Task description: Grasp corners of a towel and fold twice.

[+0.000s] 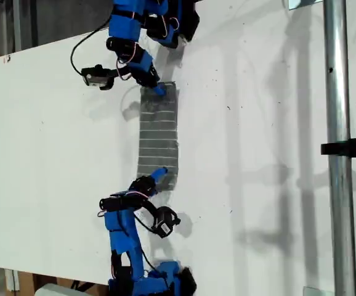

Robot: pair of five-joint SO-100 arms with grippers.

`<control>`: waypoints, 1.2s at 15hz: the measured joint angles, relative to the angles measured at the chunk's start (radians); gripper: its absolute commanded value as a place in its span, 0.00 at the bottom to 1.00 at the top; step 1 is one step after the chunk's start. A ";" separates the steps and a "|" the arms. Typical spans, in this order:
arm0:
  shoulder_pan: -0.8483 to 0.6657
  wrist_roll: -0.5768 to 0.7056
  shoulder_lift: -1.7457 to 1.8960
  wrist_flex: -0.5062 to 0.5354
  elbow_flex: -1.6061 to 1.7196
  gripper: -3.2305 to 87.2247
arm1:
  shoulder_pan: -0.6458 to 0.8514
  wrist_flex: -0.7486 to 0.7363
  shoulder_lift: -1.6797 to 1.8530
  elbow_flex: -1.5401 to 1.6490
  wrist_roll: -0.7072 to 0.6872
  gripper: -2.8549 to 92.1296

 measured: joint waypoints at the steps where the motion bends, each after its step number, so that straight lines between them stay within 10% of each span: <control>1: -0.025 0.006 0.126 -0.003 0.077 0.47 | 0.035 0.038 0.123 0.000 0.021 0.32; 5: -0.064 0.011 0.680 -0.198 0.557 0.38 | 0.075 0.130 0.336 0.014 0.186 0.36; 9: 0.043 -0.012 1.304 -0.534 1.220 0.00 | 0.038 0.126 0.146 0.029 0.298 0.38; 13: 0.060 -0.101 2.141 -0.457 1.764 0.00 | 0.032 0.020 0.003 0.135 0.385 0.39; 18: 0.060 -0.114 2.267 -0.454 1.896 0.01 | 0.094 -0.233 -0.420 0.041 0.328 0.38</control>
